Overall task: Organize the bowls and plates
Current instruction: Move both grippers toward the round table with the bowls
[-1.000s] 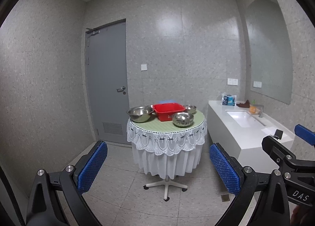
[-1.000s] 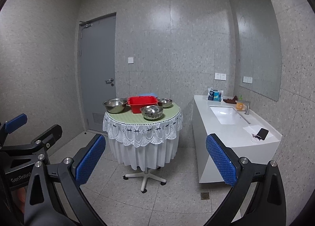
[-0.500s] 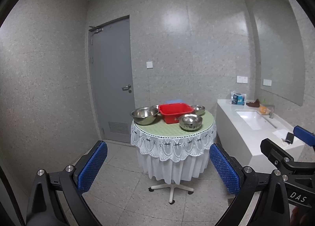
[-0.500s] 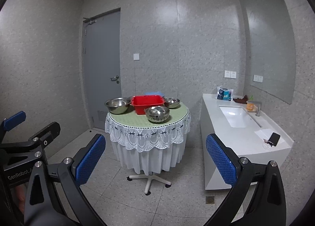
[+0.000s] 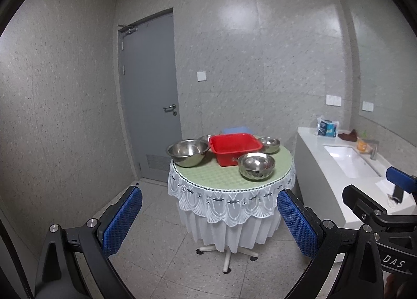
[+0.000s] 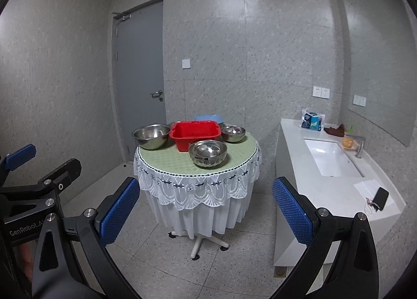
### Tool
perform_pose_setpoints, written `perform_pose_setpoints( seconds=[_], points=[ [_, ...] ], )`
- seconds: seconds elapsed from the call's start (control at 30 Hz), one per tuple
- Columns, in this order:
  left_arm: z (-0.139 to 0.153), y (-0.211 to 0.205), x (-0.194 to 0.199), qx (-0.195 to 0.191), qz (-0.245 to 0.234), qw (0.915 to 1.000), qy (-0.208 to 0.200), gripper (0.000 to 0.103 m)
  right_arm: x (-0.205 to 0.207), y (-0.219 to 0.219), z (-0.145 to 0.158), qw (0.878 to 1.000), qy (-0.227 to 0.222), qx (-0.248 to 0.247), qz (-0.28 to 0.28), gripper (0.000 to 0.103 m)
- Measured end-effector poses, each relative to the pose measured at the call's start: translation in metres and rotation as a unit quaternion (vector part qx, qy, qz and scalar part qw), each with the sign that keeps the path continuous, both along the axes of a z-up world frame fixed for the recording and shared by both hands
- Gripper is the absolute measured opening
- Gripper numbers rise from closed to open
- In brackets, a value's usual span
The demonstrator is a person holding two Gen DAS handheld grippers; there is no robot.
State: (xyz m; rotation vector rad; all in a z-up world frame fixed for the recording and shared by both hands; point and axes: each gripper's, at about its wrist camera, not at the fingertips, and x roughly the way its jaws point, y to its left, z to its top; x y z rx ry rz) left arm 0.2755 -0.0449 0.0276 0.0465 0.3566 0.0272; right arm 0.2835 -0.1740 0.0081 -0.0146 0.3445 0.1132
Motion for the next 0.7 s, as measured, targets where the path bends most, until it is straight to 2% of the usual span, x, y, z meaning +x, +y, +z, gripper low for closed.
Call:
perform_pose_setpoints(
  seconds=[0.37, 0.7],
  points=[
    [0.032, -0.015, 0.098, -0.005, 0.009, 0.9984, 0.055, 0.102, 0.073, -0.003, 0.014, 0.999, 0.041, -0.007, 0.024, 0.103],
    [0.031, 0.012, 0.221, -0.016, -0.019, 0.9942, 0.105, 0.102, 0.150, 0.001, 0.009, 0.997, 0.074, -0.008, 0.007, 0.103]
  ],
)
